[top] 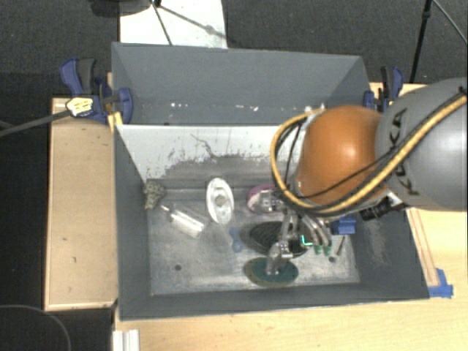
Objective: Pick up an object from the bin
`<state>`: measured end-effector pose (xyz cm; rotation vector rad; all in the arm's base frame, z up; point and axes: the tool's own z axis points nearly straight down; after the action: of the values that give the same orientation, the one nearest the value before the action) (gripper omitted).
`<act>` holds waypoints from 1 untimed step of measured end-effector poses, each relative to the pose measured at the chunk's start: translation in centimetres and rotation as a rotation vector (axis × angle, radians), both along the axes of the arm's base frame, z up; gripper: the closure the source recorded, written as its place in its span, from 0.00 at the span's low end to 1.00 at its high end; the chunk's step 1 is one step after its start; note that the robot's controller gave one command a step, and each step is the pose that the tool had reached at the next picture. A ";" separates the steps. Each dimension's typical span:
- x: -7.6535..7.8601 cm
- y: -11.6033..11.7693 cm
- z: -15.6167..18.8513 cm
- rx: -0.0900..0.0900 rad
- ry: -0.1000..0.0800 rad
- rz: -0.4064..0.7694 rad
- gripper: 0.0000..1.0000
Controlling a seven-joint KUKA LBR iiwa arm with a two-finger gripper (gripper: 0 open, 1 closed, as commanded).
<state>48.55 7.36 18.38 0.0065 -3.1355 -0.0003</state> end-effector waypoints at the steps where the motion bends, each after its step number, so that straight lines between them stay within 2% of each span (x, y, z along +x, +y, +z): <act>1: -0.4 -0.8 -10.2 0.001 -0.011 0.000 0.00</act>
Offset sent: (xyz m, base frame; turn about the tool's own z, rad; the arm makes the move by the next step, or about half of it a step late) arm -0.0060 -0.0094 -0.1138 -0.0024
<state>48.12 6.51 8.19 0.0060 -3.1462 -0.0019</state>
